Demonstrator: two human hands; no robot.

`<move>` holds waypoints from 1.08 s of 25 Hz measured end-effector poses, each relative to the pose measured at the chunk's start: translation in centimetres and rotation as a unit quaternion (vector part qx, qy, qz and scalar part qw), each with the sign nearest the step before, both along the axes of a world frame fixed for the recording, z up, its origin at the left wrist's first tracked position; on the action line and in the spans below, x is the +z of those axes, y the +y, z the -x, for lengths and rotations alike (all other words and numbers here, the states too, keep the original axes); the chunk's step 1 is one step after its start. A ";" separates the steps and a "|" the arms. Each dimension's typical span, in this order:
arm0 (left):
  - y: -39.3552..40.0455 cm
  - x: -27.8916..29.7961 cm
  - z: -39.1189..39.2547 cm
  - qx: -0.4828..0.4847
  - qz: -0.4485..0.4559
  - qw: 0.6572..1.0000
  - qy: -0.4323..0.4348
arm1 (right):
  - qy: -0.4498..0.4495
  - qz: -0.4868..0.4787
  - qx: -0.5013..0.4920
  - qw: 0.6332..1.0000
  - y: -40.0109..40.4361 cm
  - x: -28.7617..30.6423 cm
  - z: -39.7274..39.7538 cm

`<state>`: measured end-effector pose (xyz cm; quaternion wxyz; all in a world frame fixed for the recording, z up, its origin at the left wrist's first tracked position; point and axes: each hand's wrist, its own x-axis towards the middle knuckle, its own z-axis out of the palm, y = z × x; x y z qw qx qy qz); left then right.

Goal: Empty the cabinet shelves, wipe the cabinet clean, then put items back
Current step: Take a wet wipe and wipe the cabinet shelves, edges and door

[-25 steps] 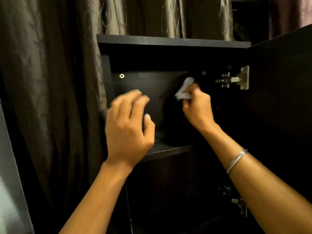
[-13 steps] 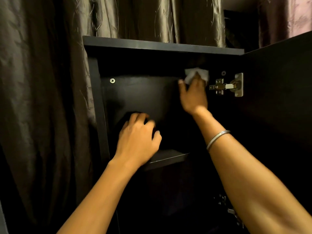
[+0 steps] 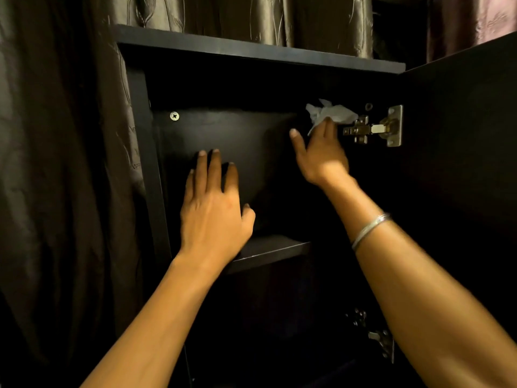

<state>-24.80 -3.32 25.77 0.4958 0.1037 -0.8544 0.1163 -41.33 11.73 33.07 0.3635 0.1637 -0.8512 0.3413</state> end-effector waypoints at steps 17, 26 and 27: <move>-0.1 -0.2 0.2 -0.016 -0.025 0.999 0.018 | -0.108 -0.039 -0.057 0.992 -0.5 -6.2 -1.3; 1.0 0.3 -3.2 -0.006 0.143 0.981 0.128 | 0.048 -0.054 0.064 0.995 -2.6 -3.9 -4.9; 1.0 0.5 -3.7 0.015 0.144 0.980 0.133 | 0.028 -0.025 0.041 0.998 -1.7 -3.1 -3.2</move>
